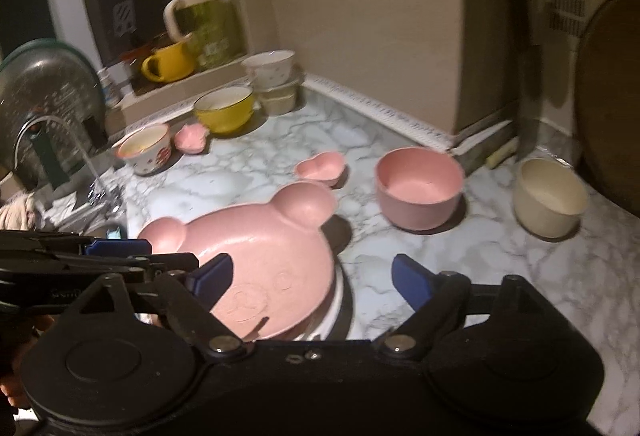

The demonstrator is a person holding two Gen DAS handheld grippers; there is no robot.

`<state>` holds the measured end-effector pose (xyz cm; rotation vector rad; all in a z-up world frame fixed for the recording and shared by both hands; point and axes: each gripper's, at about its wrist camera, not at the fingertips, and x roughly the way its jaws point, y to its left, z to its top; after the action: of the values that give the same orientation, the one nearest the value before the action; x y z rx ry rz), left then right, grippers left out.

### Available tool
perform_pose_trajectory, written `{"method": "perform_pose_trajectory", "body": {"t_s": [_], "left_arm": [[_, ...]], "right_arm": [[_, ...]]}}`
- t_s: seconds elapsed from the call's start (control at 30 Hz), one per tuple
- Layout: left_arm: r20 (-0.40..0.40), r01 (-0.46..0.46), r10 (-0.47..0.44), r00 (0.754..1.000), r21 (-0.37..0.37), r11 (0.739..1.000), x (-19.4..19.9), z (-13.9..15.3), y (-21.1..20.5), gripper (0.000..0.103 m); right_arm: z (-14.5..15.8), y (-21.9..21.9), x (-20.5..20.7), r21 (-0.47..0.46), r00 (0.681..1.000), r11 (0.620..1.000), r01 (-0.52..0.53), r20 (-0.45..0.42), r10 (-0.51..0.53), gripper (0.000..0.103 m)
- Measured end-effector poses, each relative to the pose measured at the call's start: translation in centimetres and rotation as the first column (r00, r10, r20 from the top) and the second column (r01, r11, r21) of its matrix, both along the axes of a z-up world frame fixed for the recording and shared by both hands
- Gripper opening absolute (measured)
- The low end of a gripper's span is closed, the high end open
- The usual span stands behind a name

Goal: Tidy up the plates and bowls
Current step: 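Move both grippers to the cream bowl beside the wooden cutting board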

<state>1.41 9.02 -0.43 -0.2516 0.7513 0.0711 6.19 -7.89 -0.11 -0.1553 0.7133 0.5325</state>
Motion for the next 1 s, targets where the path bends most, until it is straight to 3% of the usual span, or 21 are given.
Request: {"method": "perform_pose_trajectory", "body": {"t_s": [0.17, 0.27, 0.63, 1.0], "left_arm": [[0.019, 0.031, -0.032, 0.999, 0.005, 0.999, 1.9, 0.7, -1.9, 0.070], [0.020, 0.041, -0.042, 0.999, 0.004, 0.999, 3.6, 1.0, -3.1, 0.079], [-0.012, 0.101, -0.101, 0.995, 0.016, 0.995, 11.6, 2.4, -9.7, 0.079], [-0.038, 0.139, -0.138, 0.990, 0.028, 0.990, 19.3, 2.7, -15.2, 0.079]], "right_arm": [[0.8, -2.6, -0.1, 0.016, 0.996, 0.998, 0.069, 0.050, -0.069, 0.102], [1.2, -4.1, 0.4, 0.009, 0.993, 0.995, 0.101, 0.066, -0.102, 0.102], [2.5, -11.1, 6.0, -0.034, 0.964, 0.964, 0.266, -0.003, -0.266, 0.102], [1.8, -16.7, 12.6, -0.059, 0.935, 0.936, 0.346, -0.054, -0.349, 0.102]]}}
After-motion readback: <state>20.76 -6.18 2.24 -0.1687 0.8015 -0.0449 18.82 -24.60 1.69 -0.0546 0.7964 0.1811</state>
